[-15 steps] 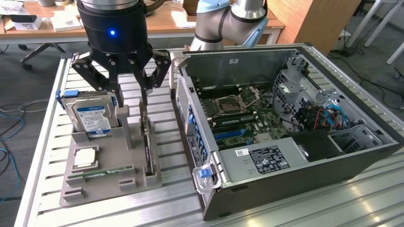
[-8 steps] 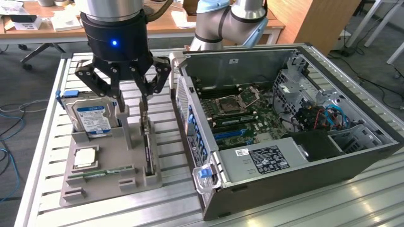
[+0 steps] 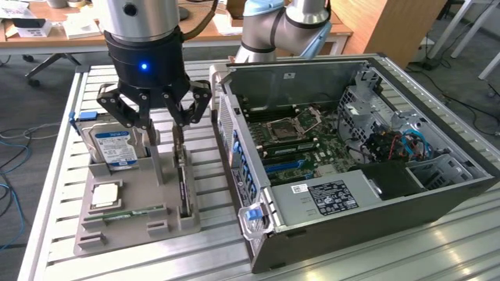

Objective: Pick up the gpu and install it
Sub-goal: 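Pick up the gpu and move the gpu toward the slot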

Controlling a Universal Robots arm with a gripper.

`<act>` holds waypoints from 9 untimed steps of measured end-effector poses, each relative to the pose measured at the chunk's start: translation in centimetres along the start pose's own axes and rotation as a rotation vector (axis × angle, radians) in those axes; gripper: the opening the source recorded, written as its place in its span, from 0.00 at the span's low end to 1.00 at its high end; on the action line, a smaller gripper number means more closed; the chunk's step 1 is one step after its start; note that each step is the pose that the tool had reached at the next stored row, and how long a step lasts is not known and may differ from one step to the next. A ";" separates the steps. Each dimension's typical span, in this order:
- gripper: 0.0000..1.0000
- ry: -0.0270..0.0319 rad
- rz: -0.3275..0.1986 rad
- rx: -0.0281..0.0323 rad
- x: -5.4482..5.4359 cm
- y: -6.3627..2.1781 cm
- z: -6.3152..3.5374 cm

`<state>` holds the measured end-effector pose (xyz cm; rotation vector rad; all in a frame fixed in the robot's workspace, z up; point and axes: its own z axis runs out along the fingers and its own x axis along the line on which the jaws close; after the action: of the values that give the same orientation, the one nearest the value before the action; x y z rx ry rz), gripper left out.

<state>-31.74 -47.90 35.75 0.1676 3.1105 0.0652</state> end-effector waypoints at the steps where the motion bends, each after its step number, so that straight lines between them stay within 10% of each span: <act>1: 0.47 0.0000 0.002 0.0001 0.0 -0.01 0.17; 9: 0.47 -0.0006 0.016 0.0005 0.0 -0.07 1.63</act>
<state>-31.74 -47.90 34.12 0.1926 3.1089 0.0646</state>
